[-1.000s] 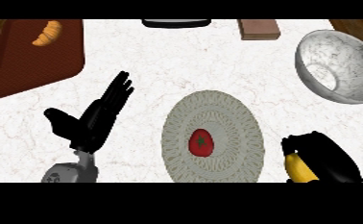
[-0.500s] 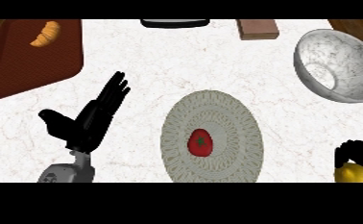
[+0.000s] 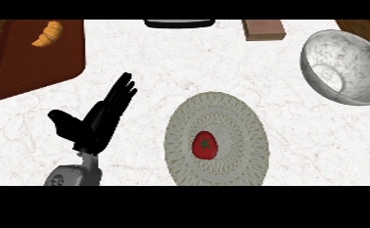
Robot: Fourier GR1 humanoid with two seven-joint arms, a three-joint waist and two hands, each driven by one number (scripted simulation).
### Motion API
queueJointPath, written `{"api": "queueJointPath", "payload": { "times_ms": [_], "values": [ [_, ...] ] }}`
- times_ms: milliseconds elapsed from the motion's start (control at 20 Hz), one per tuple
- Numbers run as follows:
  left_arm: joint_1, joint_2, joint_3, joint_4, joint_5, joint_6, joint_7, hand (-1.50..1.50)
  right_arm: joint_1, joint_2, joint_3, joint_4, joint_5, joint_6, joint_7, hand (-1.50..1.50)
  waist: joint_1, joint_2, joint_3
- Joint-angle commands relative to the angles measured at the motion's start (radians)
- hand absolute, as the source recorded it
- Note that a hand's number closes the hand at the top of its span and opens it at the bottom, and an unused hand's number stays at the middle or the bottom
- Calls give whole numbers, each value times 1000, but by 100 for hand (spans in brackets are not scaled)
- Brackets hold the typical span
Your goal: Pick the lemon from the placemat and place it in the bowl
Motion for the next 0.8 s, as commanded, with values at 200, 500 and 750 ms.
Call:
{"api": "queueJointPath", "payload": {
  "times_ms": [200,500,750],
  "values": [
    [-24,-45,-48,-26,-50,48,54,0,-209,-29,-171,61,-223,164,141,150,22,4,1],
    [-43,-16,-1,40,-20,-19,-10,0,-441,-79,-39,341,-84,107,123,150,31,8,1],
    [-46,1,10,32,-6,-43,-5,0,-644,-86,80,622,-31,38,73,150,49,12,2]
  ]
}}
